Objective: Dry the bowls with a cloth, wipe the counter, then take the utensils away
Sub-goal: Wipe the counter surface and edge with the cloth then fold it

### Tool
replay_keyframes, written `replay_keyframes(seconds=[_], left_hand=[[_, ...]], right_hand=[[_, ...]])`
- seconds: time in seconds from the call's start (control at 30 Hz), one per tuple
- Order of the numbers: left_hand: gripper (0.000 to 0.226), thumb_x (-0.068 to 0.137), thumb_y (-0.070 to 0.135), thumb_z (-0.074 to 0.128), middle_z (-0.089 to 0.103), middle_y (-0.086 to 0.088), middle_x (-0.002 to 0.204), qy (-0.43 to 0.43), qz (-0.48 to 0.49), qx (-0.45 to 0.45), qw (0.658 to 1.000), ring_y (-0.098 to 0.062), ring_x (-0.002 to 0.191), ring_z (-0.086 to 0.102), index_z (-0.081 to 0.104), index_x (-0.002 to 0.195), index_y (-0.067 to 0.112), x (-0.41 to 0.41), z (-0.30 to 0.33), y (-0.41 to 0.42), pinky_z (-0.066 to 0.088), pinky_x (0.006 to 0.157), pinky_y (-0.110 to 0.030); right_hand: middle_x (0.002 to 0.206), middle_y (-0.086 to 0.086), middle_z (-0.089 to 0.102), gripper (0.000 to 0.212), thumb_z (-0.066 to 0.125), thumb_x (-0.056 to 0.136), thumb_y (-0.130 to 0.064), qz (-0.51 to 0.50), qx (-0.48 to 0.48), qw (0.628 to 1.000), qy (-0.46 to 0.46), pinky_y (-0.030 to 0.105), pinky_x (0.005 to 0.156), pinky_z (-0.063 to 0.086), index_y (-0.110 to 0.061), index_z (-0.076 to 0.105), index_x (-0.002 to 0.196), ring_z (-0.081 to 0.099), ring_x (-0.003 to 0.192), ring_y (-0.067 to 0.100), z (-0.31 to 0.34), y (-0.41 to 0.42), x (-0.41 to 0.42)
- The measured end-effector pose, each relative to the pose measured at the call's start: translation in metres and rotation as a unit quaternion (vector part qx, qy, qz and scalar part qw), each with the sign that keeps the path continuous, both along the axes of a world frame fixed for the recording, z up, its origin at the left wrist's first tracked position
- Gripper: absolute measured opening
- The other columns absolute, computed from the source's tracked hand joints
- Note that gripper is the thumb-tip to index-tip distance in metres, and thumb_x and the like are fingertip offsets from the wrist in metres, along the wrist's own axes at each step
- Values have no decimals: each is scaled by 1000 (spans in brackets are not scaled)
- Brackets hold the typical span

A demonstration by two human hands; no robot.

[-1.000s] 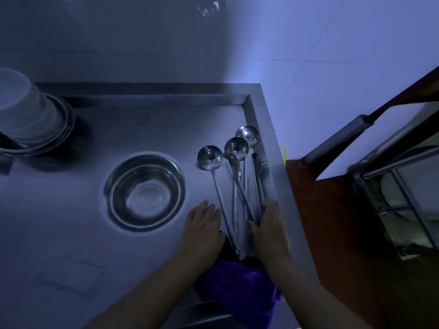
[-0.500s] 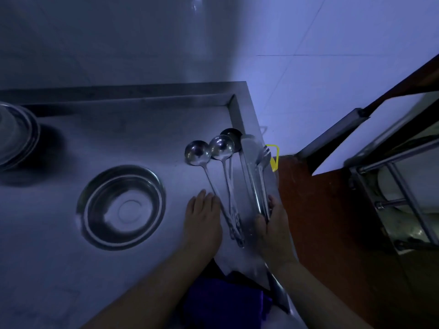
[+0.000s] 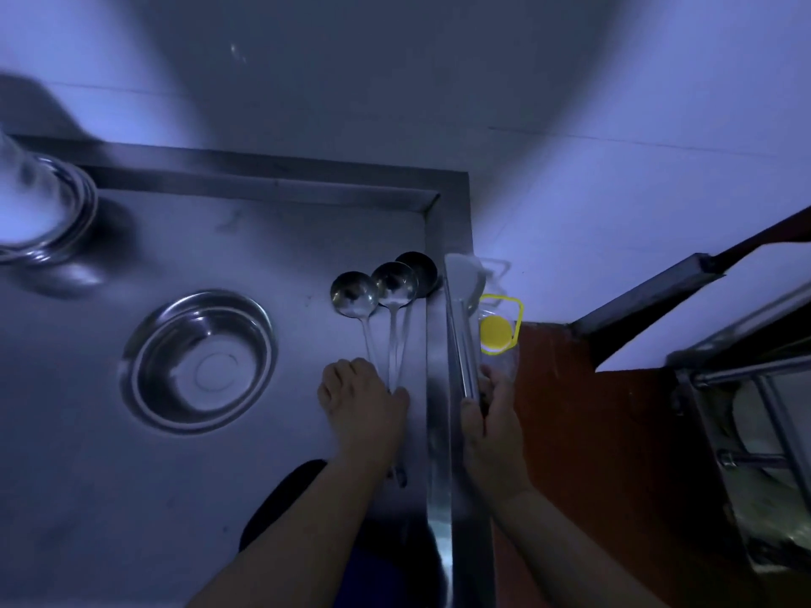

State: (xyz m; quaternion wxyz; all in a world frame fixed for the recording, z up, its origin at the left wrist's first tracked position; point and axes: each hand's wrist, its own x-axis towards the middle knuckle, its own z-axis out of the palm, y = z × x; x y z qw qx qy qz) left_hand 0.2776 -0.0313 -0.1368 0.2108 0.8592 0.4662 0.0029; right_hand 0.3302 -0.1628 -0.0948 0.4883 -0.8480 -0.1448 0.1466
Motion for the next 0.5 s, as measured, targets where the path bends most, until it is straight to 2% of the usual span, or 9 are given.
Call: replay_keyframes(seconds=[0.1,0.2,0.3,0.4,0.5], left_hand=[[20,75,32,57,53,-5,91,18,4,-8,1000,-22,95,37,45,74,15,1,3,-4,21,77,-32],[13,78,25,53,56,-4,89,43,4,-6,999,-23,95,41,55,77,13,3,6,-7,25,78,-32],[9,81,20,50,56,-4,88,32,4,-13,999,-21,90,43,53,78,12,4,12,-10,28,75,-31],[8,89,15,45,55,-6,85,-26,29,-66,997,-18,69,44,41,82,12,-1,23,-8,30,60,-30],[5,92,10,38,50,-4,72,-17,15,-107,994,-20,58,43,34,89,12,-10,32,2,32,54,-30]], right_hand=[[110,5,58,37,50,90,-3,14,4,1000,-11,9,83,37,-24,39,118,58,100,19,-1,-9,6],[107,-4,56,35,48,87,-12,28,21,999,-7,2,82,35,-24,39,118,56,98,3,2,-14,9],[107,-10,54,38,46,82,-18,39,19,999,-4,2,84,34,-25,38,119,53,100,-3,4,-18,11],[111,-3,53,43,47,81,-18,43,9,999,-12,8,88,34,-13,44,124,53,101,9,5,-19,10],[114,4,51,49,47,81,-18,53,-3,998,-24,18,91,35,2,45,125,51,105,19,12,-15,4]])
